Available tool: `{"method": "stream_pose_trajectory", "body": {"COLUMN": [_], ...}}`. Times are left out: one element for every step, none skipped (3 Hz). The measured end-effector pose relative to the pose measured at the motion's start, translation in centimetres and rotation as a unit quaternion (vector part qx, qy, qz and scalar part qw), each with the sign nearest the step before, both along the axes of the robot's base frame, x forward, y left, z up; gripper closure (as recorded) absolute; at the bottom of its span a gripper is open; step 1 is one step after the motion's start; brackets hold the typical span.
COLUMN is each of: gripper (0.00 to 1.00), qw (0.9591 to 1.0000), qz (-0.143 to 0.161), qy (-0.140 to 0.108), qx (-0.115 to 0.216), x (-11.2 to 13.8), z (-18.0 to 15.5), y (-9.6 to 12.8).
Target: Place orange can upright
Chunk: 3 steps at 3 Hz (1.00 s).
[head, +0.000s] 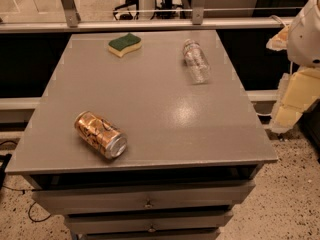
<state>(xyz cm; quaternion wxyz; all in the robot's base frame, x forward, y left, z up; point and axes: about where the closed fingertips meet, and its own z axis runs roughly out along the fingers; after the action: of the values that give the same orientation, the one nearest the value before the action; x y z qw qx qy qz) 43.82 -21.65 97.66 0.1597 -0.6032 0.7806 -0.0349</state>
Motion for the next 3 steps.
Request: {"method": "stream_pose_trajectory", "body": {"gripper": [0.00, 0.00, 0.00], "qw": [1.0000, 0.9994, 0.9977], "qz": [0.002, 0.019, 0.043], "qy": [-0.002, -0.014, -0.002], "qx": [0.003, 0.026, 0.053], "x": [0.2, 2.0, 3.1], "z": [0.0, -0.4, -2.0], "y": [0.3, 2.9, 8.2]}}
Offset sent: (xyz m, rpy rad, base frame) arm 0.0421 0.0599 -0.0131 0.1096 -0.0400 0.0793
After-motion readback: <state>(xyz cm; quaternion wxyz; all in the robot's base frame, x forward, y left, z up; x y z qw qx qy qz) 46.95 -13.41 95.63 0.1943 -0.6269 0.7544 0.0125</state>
